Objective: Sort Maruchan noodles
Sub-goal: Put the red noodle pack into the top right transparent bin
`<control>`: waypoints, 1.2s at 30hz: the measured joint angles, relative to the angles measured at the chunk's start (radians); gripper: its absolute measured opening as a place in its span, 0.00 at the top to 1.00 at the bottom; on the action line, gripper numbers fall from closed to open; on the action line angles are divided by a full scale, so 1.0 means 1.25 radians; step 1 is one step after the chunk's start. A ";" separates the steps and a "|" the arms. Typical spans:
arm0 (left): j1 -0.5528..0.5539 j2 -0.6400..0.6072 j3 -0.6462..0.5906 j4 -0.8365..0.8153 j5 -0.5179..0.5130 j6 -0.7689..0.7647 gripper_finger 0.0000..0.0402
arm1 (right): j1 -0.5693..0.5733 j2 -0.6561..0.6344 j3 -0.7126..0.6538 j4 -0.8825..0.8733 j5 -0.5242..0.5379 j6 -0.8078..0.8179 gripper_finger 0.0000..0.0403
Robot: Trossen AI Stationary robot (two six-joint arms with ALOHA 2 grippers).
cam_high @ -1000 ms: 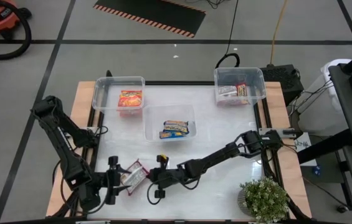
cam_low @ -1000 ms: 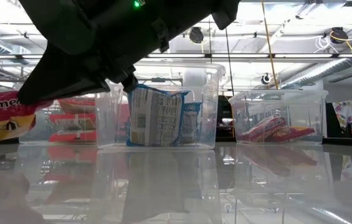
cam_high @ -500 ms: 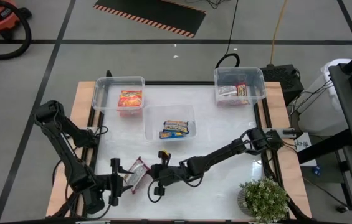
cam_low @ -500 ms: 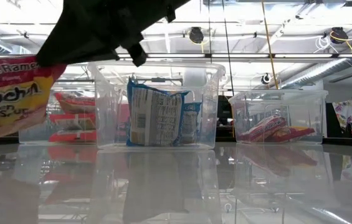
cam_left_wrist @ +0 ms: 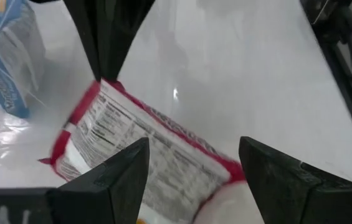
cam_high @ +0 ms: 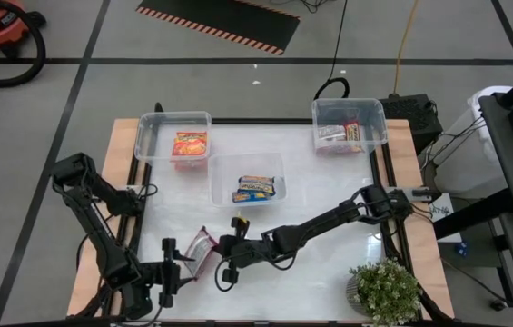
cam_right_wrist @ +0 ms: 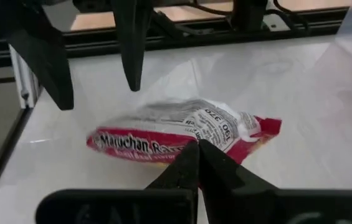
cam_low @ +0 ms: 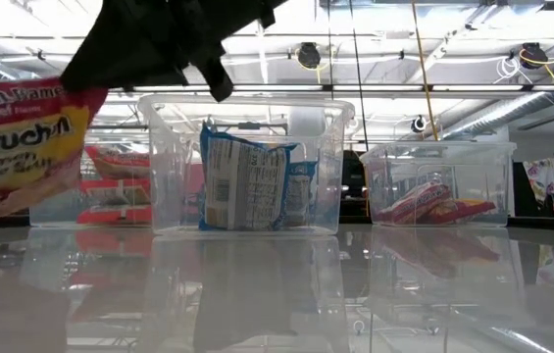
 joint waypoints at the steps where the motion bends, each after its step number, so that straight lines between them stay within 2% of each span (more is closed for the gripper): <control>1: -0.004 0.000 0.000 0.000 0.000 -0.005 0.37 | -0.001 -0.002 0.000 -0.001 0.000 0.000 1.00; 8: -0.026 0.012 0.000 -0.026 0.007 -0.053 0.37 | -0.024 -0.023 0.000 -0.022 -0.003 0.030 1.00; 17: -0.040 0.117 -0.001 -0.048 0.141 -0.186 0.37 | -0.043 -0.030 0.000 -0.016 -0.006 0.056 1.00; 21: -0.040 0.164 -0.001 -0.049 0.148 -0.205 0.36 | -0.044 -0.030 0.000 -0.007 -0.006 0.057 1.00; 27: -0.040 0.200 -0.001 -0.052 0.102 -0.205 0.25 | -0.043 -0.030 0.000 -0.005 -0.006 0.060 1.00; 31: -0.029 0.199 -0.001 -0.097 0.106 -0.190 0.14 | -0.044 -0.030 0.000 -0.005 -0.006 0.057 1.00; 36: -0.003 0.177 0.002 -0.196 0.121 -0.277 0.09 | -0.050 -0.030 0.000 -0.011 -0.006 0.059 1.00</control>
